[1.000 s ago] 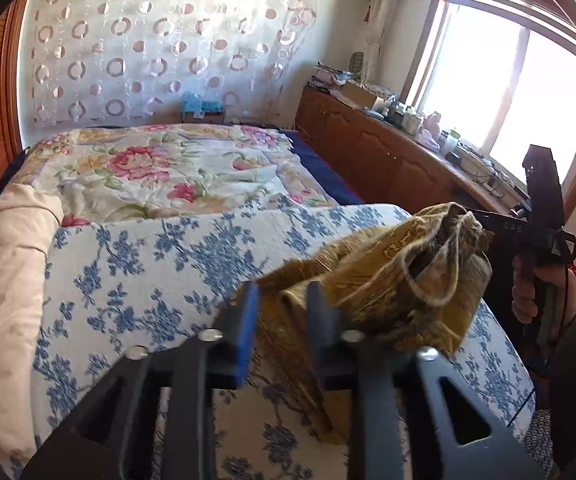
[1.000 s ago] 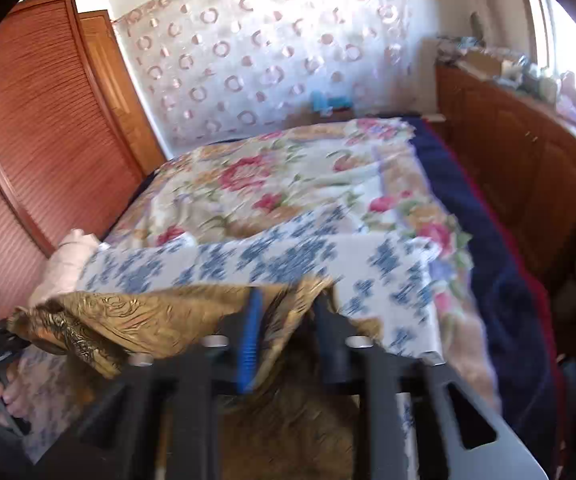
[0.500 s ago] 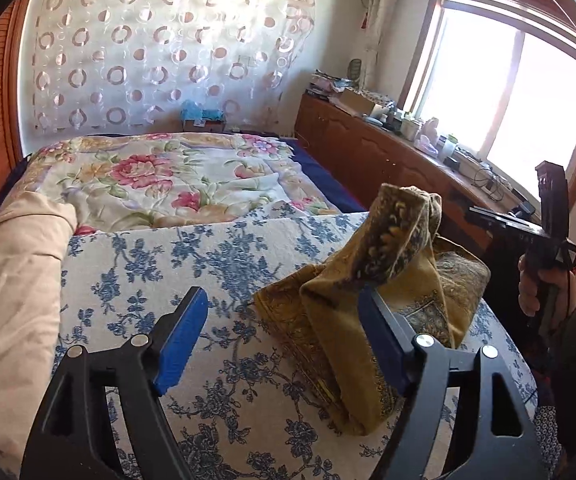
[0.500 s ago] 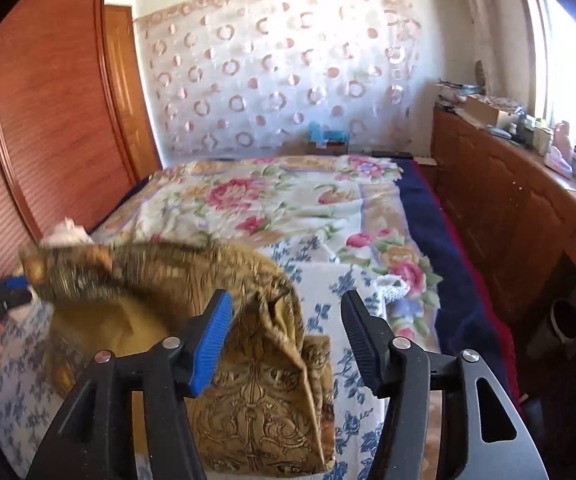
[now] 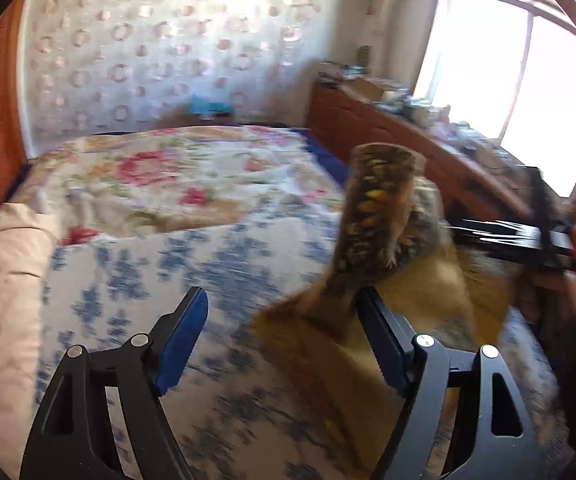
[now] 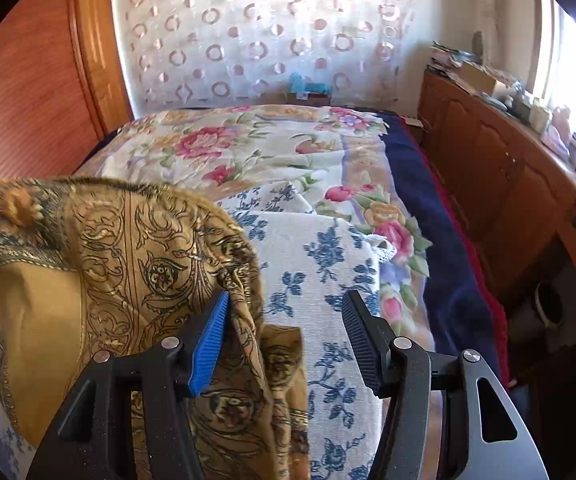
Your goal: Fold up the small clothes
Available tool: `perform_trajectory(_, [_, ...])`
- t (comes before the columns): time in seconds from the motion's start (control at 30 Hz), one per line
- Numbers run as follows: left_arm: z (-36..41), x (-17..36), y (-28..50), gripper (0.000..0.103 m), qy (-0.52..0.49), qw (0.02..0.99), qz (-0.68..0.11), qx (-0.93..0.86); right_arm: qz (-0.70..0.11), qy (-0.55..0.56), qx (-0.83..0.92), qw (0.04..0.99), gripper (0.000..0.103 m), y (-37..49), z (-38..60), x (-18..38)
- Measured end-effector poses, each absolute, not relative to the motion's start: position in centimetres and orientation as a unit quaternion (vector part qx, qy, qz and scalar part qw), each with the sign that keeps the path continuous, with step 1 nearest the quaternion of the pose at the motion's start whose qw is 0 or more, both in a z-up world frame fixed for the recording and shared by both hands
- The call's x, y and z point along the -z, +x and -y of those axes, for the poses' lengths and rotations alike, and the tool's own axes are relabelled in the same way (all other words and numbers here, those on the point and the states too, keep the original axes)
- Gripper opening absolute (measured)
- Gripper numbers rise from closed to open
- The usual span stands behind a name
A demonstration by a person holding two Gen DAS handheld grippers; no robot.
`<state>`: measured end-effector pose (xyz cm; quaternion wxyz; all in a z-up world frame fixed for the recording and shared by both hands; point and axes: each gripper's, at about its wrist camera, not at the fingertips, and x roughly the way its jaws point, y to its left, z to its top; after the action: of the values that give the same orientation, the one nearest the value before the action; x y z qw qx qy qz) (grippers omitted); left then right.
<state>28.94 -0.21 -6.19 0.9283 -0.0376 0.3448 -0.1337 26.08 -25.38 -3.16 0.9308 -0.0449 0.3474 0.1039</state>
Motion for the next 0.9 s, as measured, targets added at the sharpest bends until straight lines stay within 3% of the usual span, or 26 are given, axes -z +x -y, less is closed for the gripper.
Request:
perform_trajectory(0.2, [-1.5,8.5,30.8,0.078,-0.061,0.913,-0.387,0.113,-0.337,-0.019,-0.114,0.934,0.06,23.0,25.0,1.9])
perform_trajectory(0.33, [-1.2,8.7,30.4,0.078,-0.073,0.907,-0.393,0.131,-0.347,-0.013,-0.141,0.927,0.069,22.1,24.6,2.6])
perform_trajectory(0.53, [-0.1,9.4,30.7,0.077,-0.094,0.89,-0.413,0.167,-0.378,-0.022,-0.141,0.915,0.069,22.4,24.5,4.1])
perform_trajectory(0.77, [1.1,10.2,30.5,0.058,-0.111,0.871,-0.431,0.21,-0.392,0.0,-0.16,0.906,0.068,23.7,24.8,4.3])
perform_trajectory(0.87, [1.8,10.2,30.2,0.048,-0.107,0.868,-0.43,0.223,-0.391,-0.009,-0.175,0.904,0.051,23.6,24.4,4.4])
perform_trajectory(0.9, [2.0,10.3,30.2,0.042,-0.1,0.869,-0.429,0.227,-0.392,-0.013,-0.183,0.902,0.041,23.8,24.2,4.6])
